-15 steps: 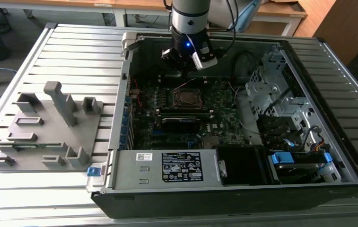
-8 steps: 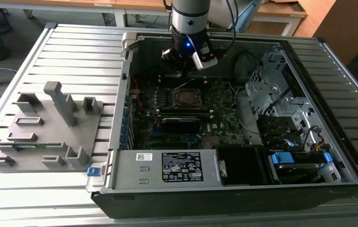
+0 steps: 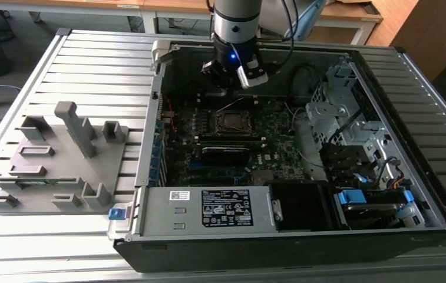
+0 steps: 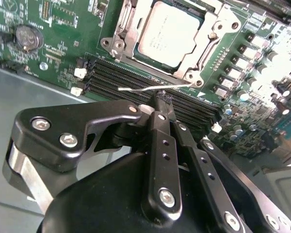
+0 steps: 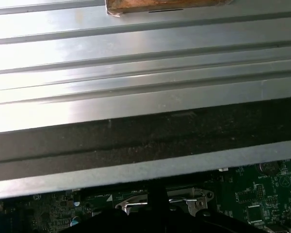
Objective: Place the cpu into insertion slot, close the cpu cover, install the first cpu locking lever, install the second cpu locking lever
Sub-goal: 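Install the first cpu locking lever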
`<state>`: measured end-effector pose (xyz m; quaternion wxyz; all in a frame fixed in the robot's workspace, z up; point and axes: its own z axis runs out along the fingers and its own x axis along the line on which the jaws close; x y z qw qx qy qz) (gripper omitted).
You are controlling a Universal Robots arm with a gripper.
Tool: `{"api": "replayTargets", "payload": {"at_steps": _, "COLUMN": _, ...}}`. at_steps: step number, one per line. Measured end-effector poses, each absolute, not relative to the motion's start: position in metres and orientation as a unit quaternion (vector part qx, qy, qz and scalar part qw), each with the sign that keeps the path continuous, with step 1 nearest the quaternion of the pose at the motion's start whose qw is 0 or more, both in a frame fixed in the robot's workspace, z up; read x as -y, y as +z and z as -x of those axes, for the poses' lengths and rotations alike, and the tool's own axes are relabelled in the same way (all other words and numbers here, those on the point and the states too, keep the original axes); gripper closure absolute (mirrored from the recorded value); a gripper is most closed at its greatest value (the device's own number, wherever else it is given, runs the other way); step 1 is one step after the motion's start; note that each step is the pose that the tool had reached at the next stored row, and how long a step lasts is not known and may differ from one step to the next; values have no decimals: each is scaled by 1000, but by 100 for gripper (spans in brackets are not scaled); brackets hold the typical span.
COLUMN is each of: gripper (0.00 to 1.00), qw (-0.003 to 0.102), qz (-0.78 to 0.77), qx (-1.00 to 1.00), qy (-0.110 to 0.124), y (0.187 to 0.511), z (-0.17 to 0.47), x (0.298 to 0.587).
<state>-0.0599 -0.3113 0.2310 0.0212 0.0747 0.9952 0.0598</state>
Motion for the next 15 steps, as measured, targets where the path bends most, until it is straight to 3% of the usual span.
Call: {"api": "replayTargets", "payload": {"at_steps": 15, "gripper": 89, "qw": 36, "qz": -100, "qx": -993, "qy": 61, "y": 228, "z": 60, "x": 313}}
